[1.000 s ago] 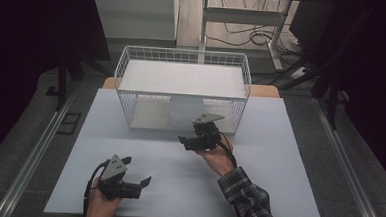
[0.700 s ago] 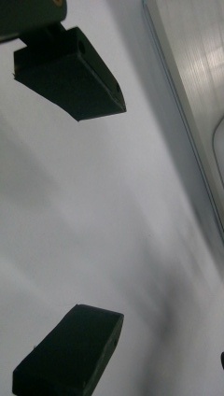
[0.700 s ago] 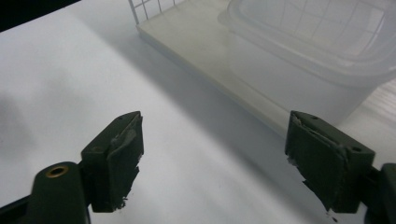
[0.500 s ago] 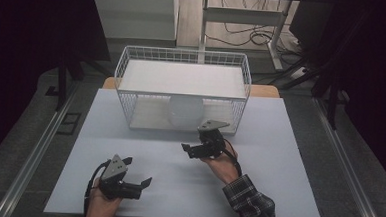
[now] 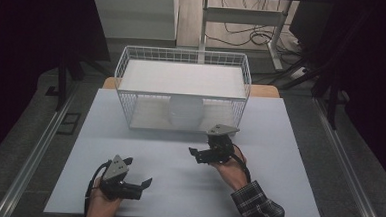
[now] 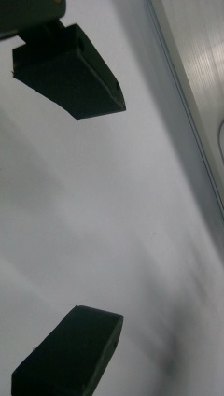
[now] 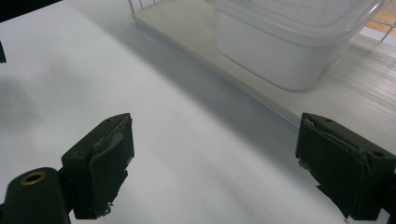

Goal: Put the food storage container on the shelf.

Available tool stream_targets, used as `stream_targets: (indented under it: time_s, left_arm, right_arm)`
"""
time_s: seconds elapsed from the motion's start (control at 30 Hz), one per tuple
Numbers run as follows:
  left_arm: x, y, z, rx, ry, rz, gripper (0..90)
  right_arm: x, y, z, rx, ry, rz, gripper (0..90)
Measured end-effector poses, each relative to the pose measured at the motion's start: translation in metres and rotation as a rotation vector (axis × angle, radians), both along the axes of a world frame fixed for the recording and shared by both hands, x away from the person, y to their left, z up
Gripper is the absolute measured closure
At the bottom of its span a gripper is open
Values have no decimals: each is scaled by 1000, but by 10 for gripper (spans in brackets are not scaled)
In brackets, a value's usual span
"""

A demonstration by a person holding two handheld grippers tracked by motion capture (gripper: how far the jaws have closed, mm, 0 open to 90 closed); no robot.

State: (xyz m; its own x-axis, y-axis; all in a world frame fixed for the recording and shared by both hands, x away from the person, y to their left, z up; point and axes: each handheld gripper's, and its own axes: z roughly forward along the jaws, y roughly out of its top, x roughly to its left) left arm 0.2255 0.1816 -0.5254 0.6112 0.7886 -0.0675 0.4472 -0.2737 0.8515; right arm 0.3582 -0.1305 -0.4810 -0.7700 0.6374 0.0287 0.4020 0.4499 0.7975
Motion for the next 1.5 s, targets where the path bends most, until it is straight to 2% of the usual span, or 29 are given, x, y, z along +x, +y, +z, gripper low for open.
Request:
stream_targets:
  time_s: [0.37,0.67,1.07,1.33,1.5]
  left_arm:
    - [0,-1,0,5,1,-1,21]
    - [1,-1,0,2,14,-5,21]
    - [0,-1,0,18,19,-12,20]
    - [-1,-4,-1,62,19,-23,11]
    - [-3,-1,0,66,20,-17,9]
  right_arm:
    - [-12,-10,-3,-28,-3,2,73]
    - [-25,-20,-2,-17,-2,-1,40]
    - [-42,-32,1,-18,-11,-2,8]
    - [-52,-47,2,-18,-13,-33,3]
    - [-59,-57,1,-22,-12,-45,2]
